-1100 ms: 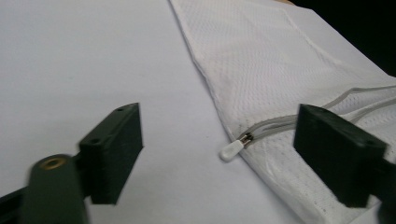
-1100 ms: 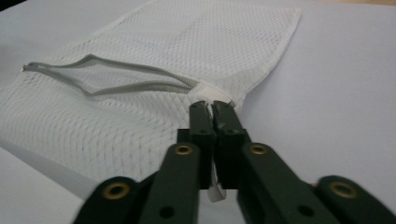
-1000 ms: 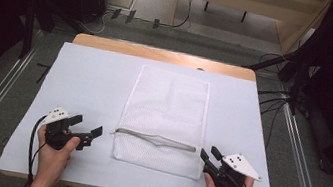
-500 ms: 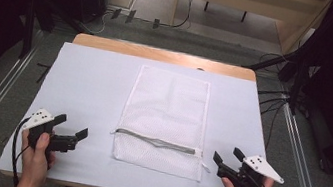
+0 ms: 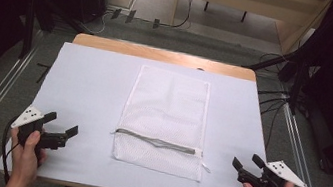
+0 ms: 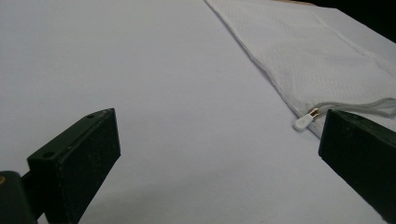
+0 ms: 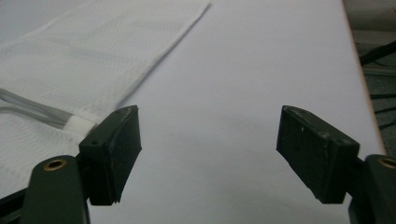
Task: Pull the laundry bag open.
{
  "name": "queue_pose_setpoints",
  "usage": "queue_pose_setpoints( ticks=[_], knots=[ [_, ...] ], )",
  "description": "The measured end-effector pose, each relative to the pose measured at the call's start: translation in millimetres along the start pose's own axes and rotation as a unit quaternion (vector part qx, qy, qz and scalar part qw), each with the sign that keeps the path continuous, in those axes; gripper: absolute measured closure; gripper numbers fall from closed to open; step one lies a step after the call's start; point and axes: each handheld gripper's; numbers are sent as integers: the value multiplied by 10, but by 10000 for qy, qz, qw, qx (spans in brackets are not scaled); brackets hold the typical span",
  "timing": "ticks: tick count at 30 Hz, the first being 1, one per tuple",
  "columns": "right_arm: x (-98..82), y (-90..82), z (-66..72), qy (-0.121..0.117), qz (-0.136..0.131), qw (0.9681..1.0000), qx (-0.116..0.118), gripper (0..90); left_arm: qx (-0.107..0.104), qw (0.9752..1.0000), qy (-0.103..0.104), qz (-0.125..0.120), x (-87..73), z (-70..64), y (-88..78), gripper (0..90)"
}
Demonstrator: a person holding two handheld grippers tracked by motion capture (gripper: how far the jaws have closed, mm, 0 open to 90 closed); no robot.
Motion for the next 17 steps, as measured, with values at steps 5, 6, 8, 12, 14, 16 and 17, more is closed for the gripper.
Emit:
queue_pose_setpoints(
  ticks=[5, 6, 8, 12, 14, 16, 17],
  knots=[
    [-28, -73, -158, 130, -88, 9995, -263, 221, 35, 10000, 24, -3, -4, 54, -10, 0],
    [-31, -77, -172, 136, -95, 9995, -283, 219, 41, 10000, 15, -20, -5, 63, -11, 0],
    [-39, -80, -193, 138, -92, 9993, -330, 219, 40, 10000, -7, -40, -4, 69, -17, 0],
    [-42, -72, -200, 142, -88, 9992, -356, 218, 88, 9999, 13, -57, 0, 55, -16, 0],
    [-43, -65, -194, 143, -80, 9992, -377, 217, 128, 9999, -22, -73, 3, 48, -15, 0],
    [-43, -60, -187, 135, -79, 9991, -383, 214, 141, 9999, -23, -77, 6, 39, -12, 0],
    [-42, -60, -184, 137, -73, 9991, -396, 213, 174, 9998, 5, -65, 6, 34, -11, 0]
  ],
)
Point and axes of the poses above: each handheld gripper's, and its own axes: y roughly forward along the jaws, x roughly out of its top, z roughly to its left, and after that the axes turned 10 degrees about x, right-handed
